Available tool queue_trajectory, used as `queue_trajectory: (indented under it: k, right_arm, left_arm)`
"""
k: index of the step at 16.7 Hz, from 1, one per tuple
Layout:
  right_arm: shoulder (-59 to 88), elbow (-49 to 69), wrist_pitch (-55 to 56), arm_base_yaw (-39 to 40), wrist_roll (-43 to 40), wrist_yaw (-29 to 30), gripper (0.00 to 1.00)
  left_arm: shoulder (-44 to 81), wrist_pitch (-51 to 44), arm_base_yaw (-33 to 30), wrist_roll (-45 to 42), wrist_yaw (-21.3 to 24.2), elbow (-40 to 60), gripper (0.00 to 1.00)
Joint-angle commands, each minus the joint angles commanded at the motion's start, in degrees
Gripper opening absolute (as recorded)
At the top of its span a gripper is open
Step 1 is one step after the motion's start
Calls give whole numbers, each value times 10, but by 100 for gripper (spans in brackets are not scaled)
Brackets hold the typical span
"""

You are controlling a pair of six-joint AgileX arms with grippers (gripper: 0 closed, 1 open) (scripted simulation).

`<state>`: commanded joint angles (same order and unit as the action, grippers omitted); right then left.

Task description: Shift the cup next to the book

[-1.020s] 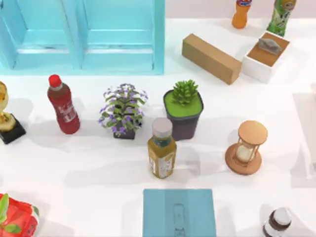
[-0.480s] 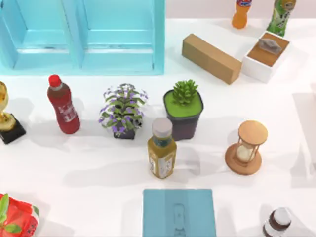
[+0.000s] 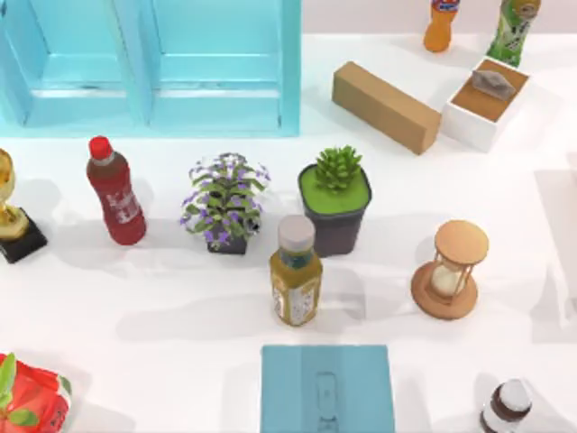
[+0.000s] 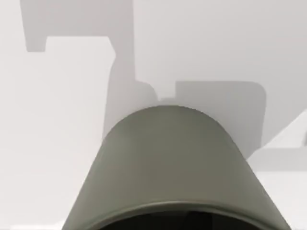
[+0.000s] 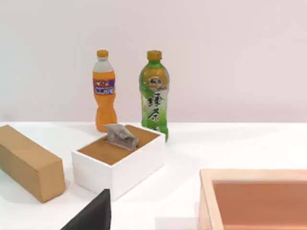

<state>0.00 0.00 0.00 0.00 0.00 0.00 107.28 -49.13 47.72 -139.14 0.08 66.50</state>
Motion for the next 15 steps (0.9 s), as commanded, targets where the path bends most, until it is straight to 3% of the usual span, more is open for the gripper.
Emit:
queue_trajectory:
  k: [3, 4, 15]
  right_arm:
    - [0, 0, 0, 0, 0, 0, 100]
    - [0, 0, 0, 0, 0, 0, 100]
    - [0, 0, 0, 0, 0, 0, 100]
  left_arm:
    - [0, 0, 0, 0, 0, 0, 2]
    - [0, 0, 0, 0, 0, 0, 0]
    - [-7, -22, -2, -3, 0, 14, 0]
